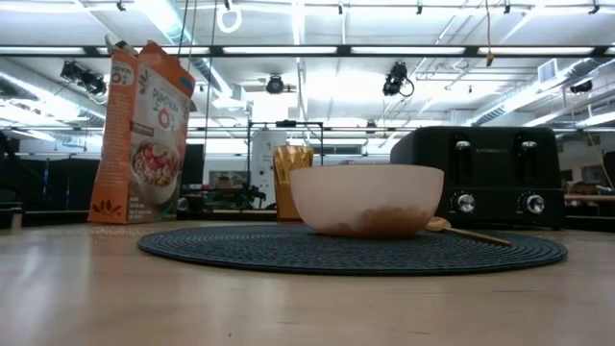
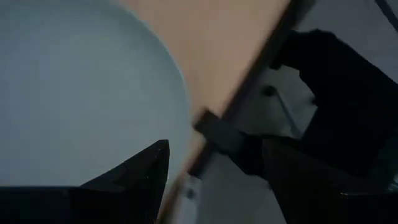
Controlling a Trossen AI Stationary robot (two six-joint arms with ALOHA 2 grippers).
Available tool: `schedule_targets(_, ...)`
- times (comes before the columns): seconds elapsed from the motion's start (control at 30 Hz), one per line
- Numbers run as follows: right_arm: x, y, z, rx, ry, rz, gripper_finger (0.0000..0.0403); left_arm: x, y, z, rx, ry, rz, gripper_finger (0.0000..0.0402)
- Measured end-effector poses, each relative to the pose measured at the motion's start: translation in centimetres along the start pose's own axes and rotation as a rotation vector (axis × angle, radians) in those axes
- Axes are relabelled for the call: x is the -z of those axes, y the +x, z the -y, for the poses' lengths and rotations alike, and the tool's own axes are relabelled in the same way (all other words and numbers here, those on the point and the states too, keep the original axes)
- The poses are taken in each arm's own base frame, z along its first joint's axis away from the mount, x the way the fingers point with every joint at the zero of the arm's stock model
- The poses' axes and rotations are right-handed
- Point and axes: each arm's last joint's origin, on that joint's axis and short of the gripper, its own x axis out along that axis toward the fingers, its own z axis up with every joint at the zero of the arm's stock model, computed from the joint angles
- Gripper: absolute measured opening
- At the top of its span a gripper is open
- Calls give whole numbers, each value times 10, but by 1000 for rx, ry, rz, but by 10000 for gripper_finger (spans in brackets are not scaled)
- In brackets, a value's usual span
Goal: Arrange a breakfast setting
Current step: Put the plate beside the bowl on the placemat
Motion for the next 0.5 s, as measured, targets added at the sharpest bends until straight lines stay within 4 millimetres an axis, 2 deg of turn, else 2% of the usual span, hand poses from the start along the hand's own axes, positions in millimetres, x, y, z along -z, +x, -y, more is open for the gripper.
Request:
schedule_targets(0.1, 1, -3, -5, -16, -8, -1, 190, 16, 13, 21, 54, -42, -3, 262)
schedule_targets(0.23, 4, -7, -11, -40, -13, -2, 190, 22, 17, 49, -13, 1, 11, 262)
schedule_targets(0.33, 9, -7, -22, -57, -4, -14, 190, 25, 20, 56, -133, 40, 31, 262)
schedule_targets(0.5, 30, 10, -51, -83, -8, -78, 190, 31, 41, 53, -237, 60, 24, 263)
